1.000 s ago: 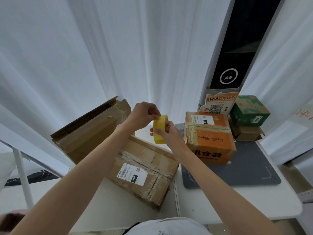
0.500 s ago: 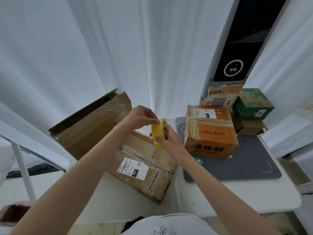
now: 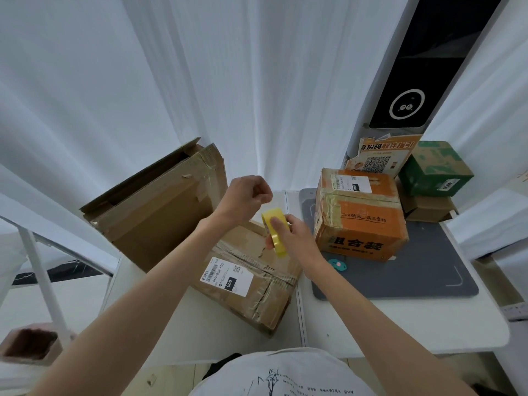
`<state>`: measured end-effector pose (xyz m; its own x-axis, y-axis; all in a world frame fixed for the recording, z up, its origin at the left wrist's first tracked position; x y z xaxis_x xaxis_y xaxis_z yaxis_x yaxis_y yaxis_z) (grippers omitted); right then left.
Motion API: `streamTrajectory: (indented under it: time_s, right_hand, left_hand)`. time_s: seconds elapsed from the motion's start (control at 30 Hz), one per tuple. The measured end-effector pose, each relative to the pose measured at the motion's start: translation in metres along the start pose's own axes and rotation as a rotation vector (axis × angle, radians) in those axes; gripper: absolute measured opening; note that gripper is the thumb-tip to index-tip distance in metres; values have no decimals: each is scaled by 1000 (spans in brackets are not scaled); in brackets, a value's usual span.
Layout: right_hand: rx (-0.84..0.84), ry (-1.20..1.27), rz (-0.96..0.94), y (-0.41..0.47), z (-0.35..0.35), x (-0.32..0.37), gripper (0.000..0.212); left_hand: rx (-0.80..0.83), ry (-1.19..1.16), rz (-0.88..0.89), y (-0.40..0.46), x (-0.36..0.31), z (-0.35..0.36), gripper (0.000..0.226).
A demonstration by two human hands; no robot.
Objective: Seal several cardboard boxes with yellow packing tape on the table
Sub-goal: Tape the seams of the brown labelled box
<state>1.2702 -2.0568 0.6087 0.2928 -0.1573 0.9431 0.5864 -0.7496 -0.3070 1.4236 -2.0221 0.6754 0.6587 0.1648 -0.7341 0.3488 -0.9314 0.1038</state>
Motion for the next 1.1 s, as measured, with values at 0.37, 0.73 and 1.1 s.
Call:
streamTrajectory:
  time_s: [0.37,0.73,1.1]
  right_hand:
    - [200,20,266,-3,1,-65,22]
    - [-168,523,858,19,21,-179,75]
    - [-86,537,808,18,23,-201,64]
  left_hand:
    - [197,129,-57,-44,47,45,16]
    - [237,288,-86,-57,75,65,55]
    - [219,300,-86,-61,84,68,47]
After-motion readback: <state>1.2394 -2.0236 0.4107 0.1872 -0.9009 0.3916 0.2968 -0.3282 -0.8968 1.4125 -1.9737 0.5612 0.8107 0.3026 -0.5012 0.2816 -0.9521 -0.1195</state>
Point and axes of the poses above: each hand's wrist, its own y-axis towards the middle knuckle, its own z-axis out of the palm, x = y × z, the point moved 2 cm from there along y, towards the middle knuckle, and after that the axes turned 4 degrees about z, right-handed, at the moved point
